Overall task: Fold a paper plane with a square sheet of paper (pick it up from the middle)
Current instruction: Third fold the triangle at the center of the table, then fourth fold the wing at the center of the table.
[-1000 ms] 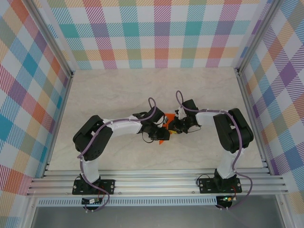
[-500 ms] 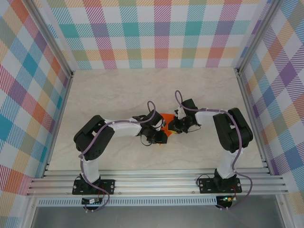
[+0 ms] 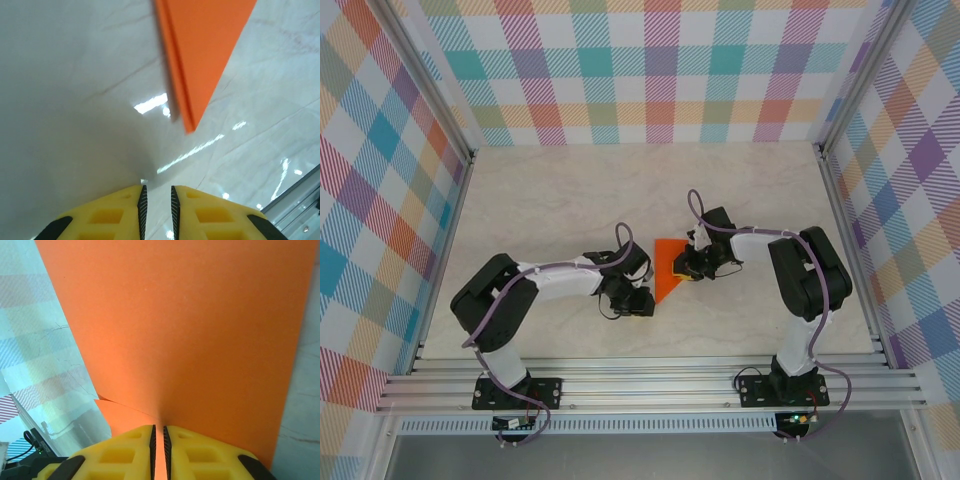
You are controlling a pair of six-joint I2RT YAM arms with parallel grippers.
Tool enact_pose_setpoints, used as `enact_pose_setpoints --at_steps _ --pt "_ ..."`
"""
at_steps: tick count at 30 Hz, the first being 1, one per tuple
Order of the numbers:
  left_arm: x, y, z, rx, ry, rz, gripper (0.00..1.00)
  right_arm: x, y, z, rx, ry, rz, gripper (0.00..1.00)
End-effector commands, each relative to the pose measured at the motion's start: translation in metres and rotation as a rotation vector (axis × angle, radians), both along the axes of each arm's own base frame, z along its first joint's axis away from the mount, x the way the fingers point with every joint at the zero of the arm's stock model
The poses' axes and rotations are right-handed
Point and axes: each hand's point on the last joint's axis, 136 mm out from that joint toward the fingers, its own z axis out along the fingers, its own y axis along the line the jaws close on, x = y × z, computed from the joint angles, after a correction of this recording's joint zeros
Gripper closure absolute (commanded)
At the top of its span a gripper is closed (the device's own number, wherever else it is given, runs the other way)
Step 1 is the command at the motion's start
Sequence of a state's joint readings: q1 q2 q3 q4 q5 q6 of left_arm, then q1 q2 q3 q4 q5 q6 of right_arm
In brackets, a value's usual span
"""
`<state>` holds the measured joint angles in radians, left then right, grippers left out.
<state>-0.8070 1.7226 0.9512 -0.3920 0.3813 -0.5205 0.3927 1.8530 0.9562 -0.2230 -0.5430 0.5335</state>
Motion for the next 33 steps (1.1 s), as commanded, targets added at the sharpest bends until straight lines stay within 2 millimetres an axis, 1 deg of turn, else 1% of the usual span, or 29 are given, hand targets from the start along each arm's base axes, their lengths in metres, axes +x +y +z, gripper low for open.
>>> enact_pose_setpoints --at_steps 1,3,5,6,8,10,13,15,18,20,25,27,31,33 --pt "0.014 0.005 0.025 0.001 -0.081 0.038 0.78 0.005 -0.001 0.018 0.0 -0.045 0.005 0.83" --pt "0.033 -0.001 0.041 -0.022 -0.146 0.066 0.78 0.009 -0.001 0.037 0.011 -0.089 0.002 0.8" --pt "0.05 -0.011 0.054 -0.058 -0.186 0.085 0.78 0.01 -0.005 0.05 -0.006 -0.128 -0.008 0.75" --pt "0.057 -0.016 0.06 -0.072 -0.201 0.09 0.79 0.011 -0.009 0.055 -0.024 -0.145 -0.019 0.72" --pt "0.071 -0.025 0.065 -0.084 -0.221 0.098 0.8 0.011 -0.019 0.059 -0.068 -0.167 -0.043 0.69" --pt "0.085 -0.034 0.065 -0.087 -0.231 0.106 0.82 0.01 -0.031 0.056 -0.103 -0.164 -0.079 0.66" --pt "0.101 -0.041 0.051 -0.076 -0.208 0.13 0.84 0.005 -0.042 0.049 -0.104 -0.14 -0.118 0.65" --pt "0.108 -0.047 0.042 -0.079 -0.186 0.129 0.87 0.002 -0.043 0.046 -0.094 -0.131 -0.122 0.62" --pt "0.114 -0.046 0.033 -0.047 -0.192 0.146 0.89 -0.003 -0.038 0.045 -0.06 -0.11 -0.105 0.58" --pt "0.114 -0.047 0.032 -0.054 -0.189 0.14 0.89 -0.005 -0.034 0.044 -0.034 -0.097 -0.093 0.55" --pt "0.112 -0.041 0.027 -0.037 -0.186 0.135 0.89 -0.007 -0.022 0.047 0.04 -0.087 -0.051 0.51" --pt "0.112 -0.04 0.025 -0.029 -0.184 0.133 0.89 -0.007 -0.017 0.047 0.063 -0.082 -0.025 0.51" --pt "0.11 -0.042 0.024 -0.037 -0.178 0.121 0.89 -0.006 -0.014 0.039 0.066 -0.064 -0.003 0.51" --pt "0.11 -0.039 0.024 -0.026 -0.184 0.119 0.89 -0.005 -0.012 0.037 0.075 -0.063 0.007 0.51"
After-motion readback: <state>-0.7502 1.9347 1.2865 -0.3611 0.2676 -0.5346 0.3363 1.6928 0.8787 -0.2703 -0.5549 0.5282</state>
